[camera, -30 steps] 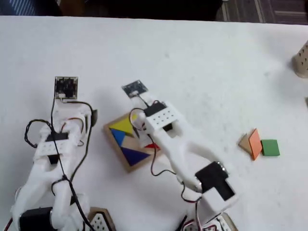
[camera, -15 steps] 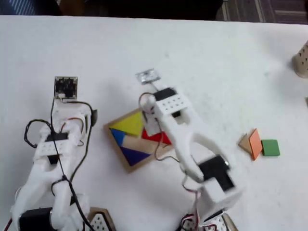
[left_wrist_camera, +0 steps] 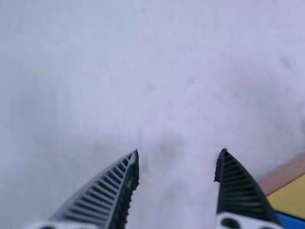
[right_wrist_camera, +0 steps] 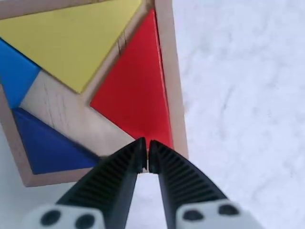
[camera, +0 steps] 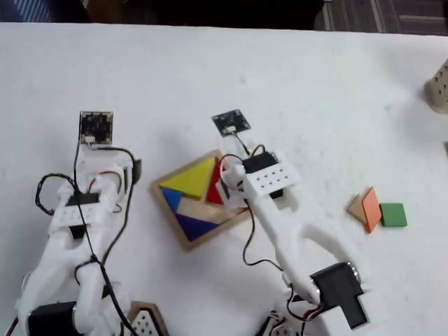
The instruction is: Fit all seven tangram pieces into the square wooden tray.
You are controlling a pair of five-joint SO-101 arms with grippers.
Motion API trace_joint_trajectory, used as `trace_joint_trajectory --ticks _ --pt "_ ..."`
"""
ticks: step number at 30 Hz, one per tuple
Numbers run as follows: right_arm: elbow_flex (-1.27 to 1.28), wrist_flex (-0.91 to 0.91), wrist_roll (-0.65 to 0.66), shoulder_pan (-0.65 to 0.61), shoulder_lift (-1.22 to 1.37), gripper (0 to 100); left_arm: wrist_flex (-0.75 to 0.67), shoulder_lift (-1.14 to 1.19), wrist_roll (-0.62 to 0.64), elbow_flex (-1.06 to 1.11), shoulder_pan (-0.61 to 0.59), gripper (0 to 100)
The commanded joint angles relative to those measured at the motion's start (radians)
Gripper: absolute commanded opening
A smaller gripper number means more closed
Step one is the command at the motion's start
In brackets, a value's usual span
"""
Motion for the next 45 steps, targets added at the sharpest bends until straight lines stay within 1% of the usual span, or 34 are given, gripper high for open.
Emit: trace_joint_trajectory --ticks 1,5,9,13,17,20,22,25,27,31,36,41,45 --pt "-0.008 -0.016 0.002 0.064 -0.047 1.8 0.006 -0.027 -0.003 -0.006 -0.012 27" --pt "0.029 -0.076 0.023 0.093 -0.027 1.9 0.006 -0.027 -0.003 -0.006 -0.012 27" --pt "0.026 -0.119 0.052 0.054 0.082 1.8 0.006 -0.027 -0.005 -0.006 -0.012 27" --pt "-0.048 -0.070 0.051 0.041 0.142 1.8 0.006 -0.027 -0.005 -0.006 -0.012 27" --pt "-0.086 -0.035 0.051 0.088 0.117 1.8 0.006 -0.027 -0.005 -0.006 -0.012 27" --pt "-0.068 -0.015 0.051 0.108 0.061 1.8 0.006 -0.027 -0.005 -0.006 -0.012 27" --pt "-0.031 -0.005 0.049 0.077 0.010 1.8 0.006 -0.027 -0.005 -0.006 -0.012 27" --pt "0.064 -0.025 0.025 -0.038 -0.091 1.8 0.006 -0.027 -0.005 -0.006 -0.012 27" --pt "0.135 -0.079 0.026 -0.105 -0.159 1.8 0.006 -0.027 -0.005 -0.006 -0.012 27" --pt "0.226 -0.174 0.032 -0.130 -0.222 2.0 0.006 -0.027 -0.005 -0.006 -0.012 27" --pt "0.186 -0.176 0.087 -0.124 -0.077 1.8 0.006 -0.027 -0.005 -0.006 -0.012 27" --pt "0.028 -0.105 0.072 -0.099 0.110 1.8 0.006 -0.027 -0.005 -0.006 -0.012 27" --pt "-0.038 -0.059 0.072 -0.050 0.160 1.8 0.006 -0.027 -0.005 -0.006 -0.012 27"
